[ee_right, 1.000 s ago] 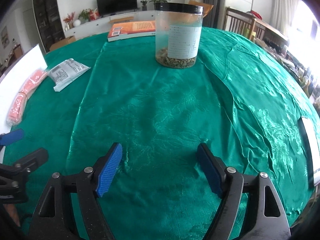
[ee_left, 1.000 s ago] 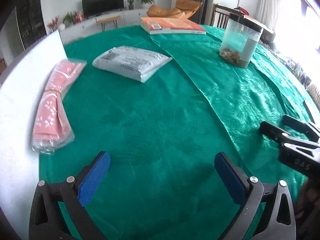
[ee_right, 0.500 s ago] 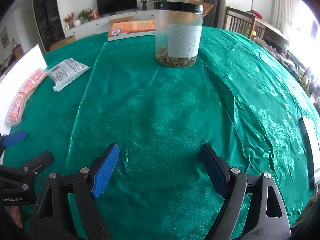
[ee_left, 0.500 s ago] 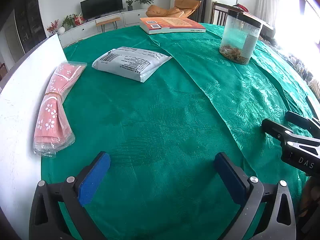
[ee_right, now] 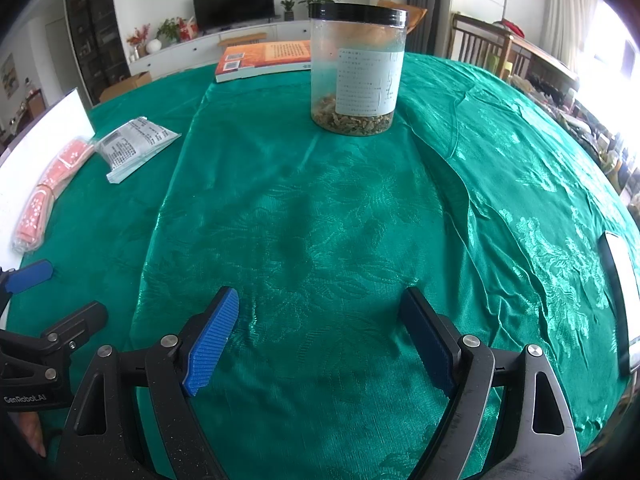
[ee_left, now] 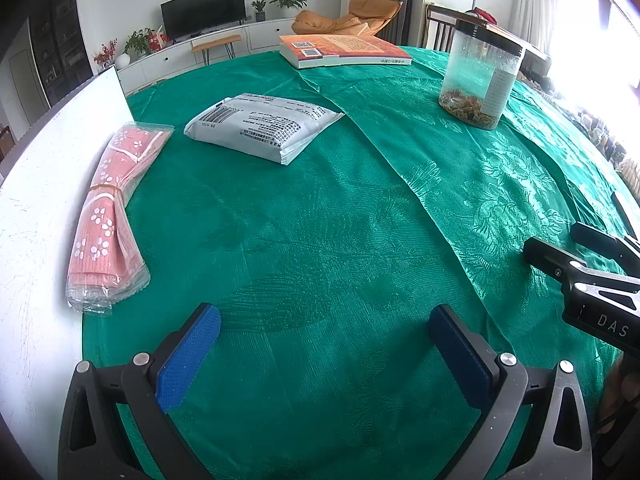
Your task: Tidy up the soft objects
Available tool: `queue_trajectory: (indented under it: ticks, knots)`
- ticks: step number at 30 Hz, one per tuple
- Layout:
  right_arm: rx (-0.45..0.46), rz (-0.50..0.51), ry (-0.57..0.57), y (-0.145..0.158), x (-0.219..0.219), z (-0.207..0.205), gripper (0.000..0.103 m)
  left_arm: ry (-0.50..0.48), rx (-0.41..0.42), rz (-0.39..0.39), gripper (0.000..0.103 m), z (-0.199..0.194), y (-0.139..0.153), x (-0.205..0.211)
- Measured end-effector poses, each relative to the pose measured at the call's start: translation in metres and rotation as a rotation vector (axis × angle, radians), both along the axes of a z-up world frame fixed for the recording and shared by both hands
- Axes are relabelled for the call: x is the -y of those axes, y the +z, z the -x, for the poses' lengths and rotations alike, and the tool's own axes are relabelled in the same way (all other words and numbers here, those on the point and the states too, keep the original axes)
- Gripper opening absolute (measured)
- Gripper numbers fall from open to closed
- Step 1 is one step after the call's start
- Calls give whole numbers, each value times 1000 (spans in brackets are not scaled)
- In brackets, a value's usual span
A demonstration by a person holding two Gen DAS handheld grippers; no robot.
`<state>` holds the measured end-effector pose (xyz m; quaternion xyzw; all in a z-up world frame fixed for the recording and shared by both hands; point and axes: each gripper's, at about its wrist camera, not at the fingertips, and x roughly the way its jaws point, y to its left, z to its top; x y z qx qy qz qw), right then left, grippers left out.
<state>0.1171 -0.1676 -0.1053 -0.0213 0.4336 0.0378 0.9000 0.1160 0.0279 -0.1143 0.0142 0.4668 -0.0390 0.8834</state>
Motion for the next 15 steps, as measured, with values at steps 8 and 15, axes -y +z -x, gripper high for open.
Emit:
queue_trajectory:
  ticks: [8, 15]
  knots:
    - [0, 0, 0, 0, 0, 0, 85, 0, 0, 0, 103, 0, 0, -1]
    - [0, 0, 0, 0, 0, 0, 85, 0, 0, 0, 103, 0, 0, -2]
